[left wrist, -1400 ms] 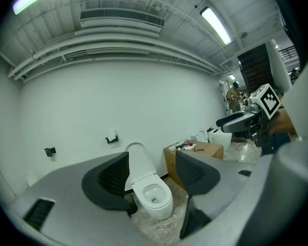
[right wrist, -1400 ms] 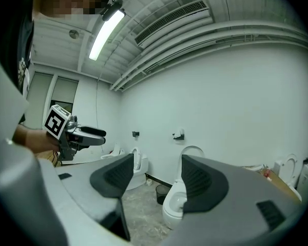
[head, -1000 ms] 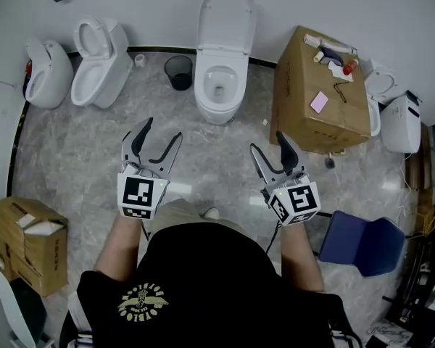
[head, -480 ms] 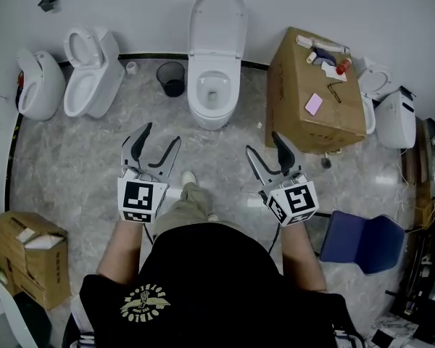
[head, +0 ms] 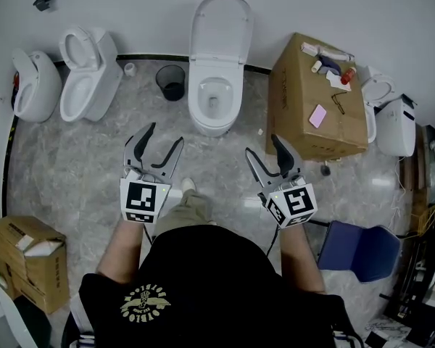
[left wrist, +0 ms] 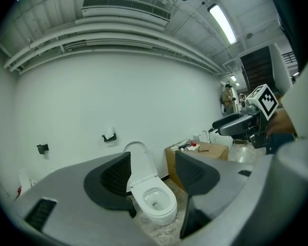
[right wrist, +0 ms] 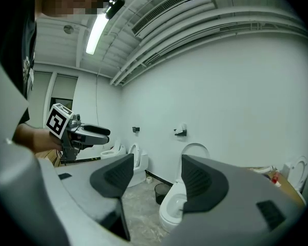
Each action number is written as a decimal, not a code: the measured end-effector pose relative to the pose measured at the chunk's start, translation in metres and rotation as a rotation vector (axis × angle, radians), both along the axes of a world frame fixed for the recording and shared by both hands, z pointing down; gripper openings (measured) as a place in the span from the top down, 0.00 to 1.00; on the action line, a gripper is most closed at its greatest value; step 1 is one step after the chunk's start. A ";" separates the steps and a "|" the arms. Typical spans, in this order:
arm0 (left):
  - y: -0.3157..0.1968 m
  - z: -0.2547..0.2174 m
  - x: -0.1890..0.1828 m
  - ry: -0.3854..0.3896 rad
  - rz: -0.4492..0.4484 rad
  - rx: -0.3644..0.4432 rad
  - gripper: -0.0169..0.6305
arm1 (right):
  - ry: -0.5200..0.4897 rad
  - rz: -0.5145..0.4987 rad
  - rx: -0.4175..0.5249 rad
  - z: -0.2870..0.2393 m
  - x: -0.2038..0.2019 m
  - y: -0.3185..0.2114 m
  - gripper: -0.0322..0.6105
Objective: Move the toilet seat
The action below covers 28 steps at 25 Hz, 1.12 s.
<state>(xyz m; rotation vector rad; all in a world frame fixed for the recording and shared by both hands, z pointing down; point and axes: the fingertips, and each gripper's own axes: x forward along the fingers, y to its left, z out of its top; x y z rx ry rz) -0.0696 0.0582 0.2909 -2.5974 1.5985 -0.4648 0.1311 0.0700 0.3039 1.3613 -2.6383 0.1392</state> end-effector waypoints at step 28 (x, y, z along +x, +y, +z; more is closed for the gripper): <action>-0.202 0.016 -0.060 -0.025 0.101 -0.009 0.53 | 0.072 0.094 -0.018 0.010 -0.056 -0.185 0.52</action>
